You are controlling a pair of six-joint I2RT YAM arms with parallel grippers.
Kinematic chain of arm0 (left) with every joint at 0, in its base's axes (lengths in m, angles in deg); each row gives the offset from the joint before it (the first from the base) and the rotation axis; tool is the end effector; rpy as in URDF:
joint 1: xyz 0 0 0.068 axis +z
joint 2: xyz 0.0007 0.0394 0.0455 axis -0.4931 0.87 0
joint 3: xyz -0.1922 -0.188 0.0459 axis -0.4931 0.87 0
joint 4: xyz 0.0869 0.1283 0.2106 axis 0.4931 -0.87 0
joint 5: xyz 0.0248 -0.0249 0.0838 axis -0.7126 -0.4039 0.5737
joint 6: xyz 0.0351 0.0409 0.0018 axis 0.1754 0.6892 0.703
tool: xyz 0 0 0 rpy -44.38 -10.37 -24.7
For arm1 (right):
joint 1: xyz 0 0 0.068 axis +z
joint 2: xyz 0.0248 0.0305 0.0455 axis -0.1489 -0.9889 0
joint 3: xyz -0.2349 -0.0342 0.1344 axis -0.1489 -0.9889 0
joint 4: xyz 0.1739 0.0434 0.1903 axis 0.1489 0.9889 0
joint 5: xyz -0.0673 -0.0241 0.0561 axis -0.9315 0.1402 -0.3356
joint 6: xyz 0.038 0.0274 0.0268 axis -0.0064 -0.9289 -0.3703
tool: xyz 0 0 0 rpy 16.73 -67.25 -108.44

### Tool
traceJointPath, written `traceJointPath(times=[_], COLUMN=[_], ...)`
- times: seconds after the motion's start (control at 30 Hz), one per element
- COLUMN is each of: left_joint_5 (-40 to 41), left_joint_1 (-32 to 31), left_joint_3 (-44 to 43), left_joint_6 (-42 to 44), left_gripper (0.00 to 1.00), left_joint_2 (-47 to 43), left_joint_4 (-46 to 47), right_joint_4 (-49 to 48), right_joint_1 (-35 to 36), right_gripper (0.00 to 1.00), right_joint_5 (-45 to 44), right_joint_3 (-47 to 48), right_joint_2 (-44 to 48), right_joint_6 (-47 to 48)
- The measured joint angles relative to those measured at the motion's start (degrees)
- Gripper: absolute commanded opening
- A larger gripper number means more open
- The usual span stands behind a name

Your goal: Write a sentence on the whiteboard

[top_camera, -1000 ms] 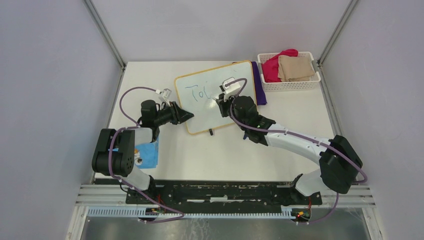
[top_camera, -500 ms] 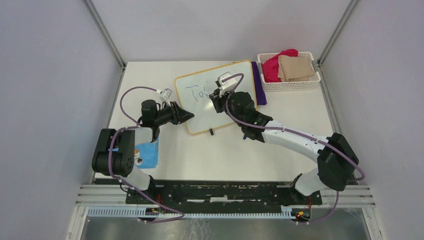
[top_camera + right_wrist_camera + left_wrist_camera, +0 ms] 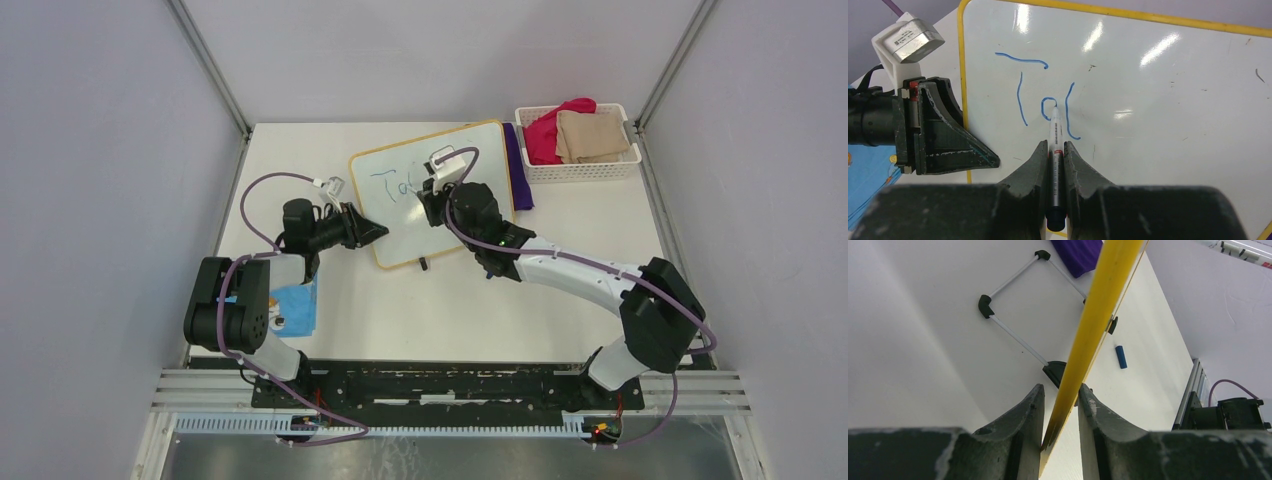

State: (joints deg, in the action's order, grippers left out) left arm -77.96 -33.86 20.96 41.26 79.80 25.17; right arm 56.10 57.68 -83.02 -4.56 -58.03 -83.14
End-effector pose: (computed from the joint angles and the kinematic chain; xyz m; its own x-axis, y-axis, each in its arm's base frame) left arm 0.2893 -0.0480 0.1671 -0.6477 -0.2629 -0.7150 0.4936 0.5702 -0.6568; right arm 0.2468 0.2700 0.3009 -0.1732 -0.0100 -0.9848 -0.5281 0.8450 0.0843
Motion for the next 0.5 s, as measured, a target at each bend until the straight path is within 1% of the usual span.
traceJointPath(times=[0.5], left_joint_5=[0.0], left_joint_1=[-0.1], left_joint_3=[-0.2], left_joint_6=[0.0], left_gripper=[0.34], left_joint_2=[0.0], left_joint_4=[-0.4], right_joint_4=[0.4], right_joint_1=[-0.8], right_gripper=[0.0], right_joint_5=[-1.9], right_joint_3=[0.2], right_joint_2=[-0.6], right_joint_6=[0.0])
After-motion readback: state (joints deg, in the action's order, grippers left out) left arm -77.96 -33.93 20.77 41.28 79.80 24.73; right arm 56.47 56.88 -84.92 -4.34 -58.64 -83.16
